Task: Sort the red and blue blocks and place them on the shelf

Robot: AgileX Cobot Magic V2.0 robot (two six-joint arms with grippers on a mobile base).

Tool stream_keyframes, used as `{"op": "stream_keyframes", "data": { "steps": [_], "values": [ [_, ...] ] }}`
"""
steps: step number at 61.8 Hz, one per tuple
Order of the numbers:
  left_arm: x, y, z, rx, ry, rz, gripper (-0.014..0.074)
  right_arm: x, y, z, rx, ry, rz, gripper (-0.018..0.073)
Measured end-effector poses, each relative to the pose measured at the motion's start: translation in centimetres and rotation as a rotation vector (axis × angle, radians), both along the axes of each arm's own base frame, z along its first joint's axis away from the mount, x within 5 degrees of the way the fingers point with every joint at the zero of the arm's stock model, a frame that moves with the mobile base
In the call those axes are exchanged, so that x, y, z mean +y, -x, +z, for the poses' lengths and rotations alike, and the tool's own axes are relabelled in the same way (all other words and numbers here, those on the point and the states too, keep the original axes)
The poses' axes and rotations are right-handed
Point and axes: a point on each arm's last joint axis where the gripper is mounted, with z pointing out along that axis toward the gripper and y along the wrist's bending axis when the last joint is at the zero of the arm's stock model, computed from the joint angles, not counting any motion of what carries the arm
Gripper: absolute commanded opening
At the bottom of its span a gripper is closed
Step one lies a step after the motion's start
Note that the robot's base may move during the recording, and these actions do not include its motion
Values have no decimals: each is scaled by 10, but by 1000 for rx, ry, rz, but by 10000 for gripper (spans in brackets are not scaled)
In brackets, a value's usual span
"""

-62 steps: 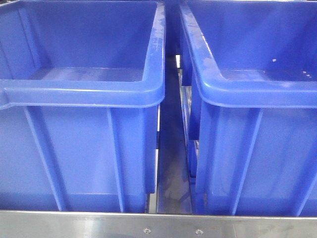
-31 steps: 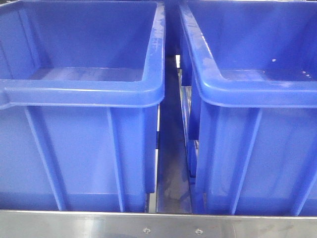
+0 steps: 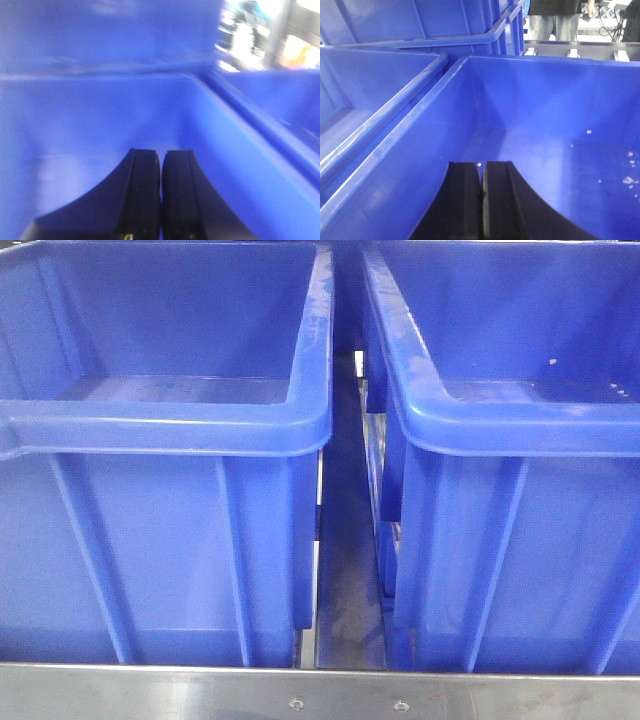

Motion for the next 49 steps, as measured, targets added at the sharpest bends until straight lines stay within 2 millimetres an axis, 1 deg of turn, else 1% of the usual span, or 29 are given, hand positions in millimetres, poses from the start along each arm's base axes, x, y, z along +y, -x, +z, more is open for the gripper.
{"op": "stream_keyframes", "data": {
  "steps": [7, 14, 22, 28, 36, 42, 49],
  "values": [
    [12, 11, 5, 15, -4, 38, 125, -6, 1, 2, -28, 51, -34, 55],
    [21, 27, 11, 11, -1, 57, 125, -18, 6, 8, -76, 82, -104, 55],
    [27, 43, 15, 12, -1, 65, 125, -28, 19, 16, -124, 70, -167, 55],
    [31, 53, 16, 13, -2, 69, 125, -31, 32, 19, -131, 47, -182, 55],
    [34, 59, 8, 18, -3, 83, 125, -33, 46, 20, -117, 42, -184, 55],
    [37, 62, -6, 13, 7, 102, 125, -34, 56, 20, -131, 37, -185, 55],
    [41, 67, -20, 2, 29, 125, 125, -35, 66, 14, -150, 28, -186, 55]
  ]
}}
